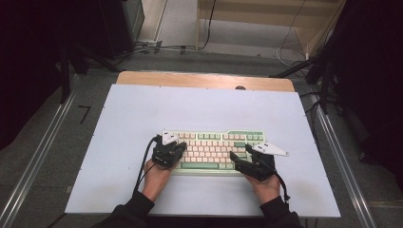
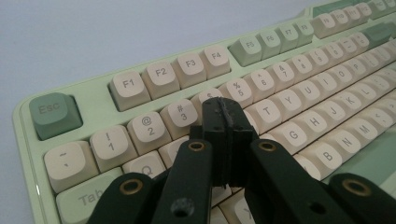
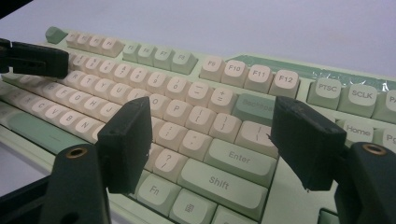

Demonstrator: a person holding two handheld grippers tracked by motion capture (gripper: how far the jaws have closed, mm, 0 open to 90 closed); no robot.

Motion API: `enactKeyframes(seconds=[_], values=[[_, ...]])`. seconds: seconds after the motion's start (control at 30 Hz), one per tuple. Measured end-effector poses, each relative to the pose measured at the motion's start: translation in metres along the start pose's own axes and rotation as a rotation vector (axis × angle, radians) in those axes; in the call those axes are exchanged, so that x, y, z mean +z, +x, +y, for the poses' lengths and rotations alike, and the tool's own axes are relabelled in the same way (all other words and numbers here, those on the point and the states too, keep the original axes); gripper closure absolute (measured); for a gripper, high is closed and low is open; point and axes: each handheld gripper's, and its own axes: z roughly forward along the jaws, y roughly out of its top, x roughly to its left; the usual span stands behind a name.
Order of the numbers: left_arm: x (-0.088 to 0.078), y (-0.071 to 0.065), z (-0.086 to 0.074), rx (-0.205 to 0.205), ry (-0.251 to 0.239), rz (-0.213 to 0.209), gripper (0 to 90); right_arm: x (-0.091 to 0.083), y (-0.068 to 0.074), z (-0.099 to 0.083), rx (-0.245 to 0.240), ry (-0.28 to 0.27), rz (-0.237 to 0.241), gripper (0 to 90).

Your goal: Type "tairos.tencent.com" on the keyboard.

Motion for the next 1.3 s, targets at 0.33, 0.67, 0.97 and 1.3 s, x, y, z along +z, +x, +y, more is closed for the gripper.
enactKeyframes(seconds=[0.33, 0.67, 0.97, 1.3], values=[[-0.013, -0.002, 0.002, 0.006, -0.078, -0.013, 52.0, 0.000, 0.001, 0.000, -0.007, -0.008, -0.006, 32.5], [-0.028, 0.005, -0.004, 0.003, -0.135, 0.053, 35.4, 0.002, 0.007, 0.003, -0.007, -0.032, 0.038, 69.5], [-0.039, 0.014, -0.013, -0.030, -0.149, 0.088, 35.6, 0.011, 0.020, 0.006, -0.069, -0.013, 0.095, 87.6], [-0.047, 0.017, -0.018, -0.045, -0.154, 0.110, 36.0, 0.021, 0.035, 0.008, -0.118, 0.012, 0.140, 87.7]])
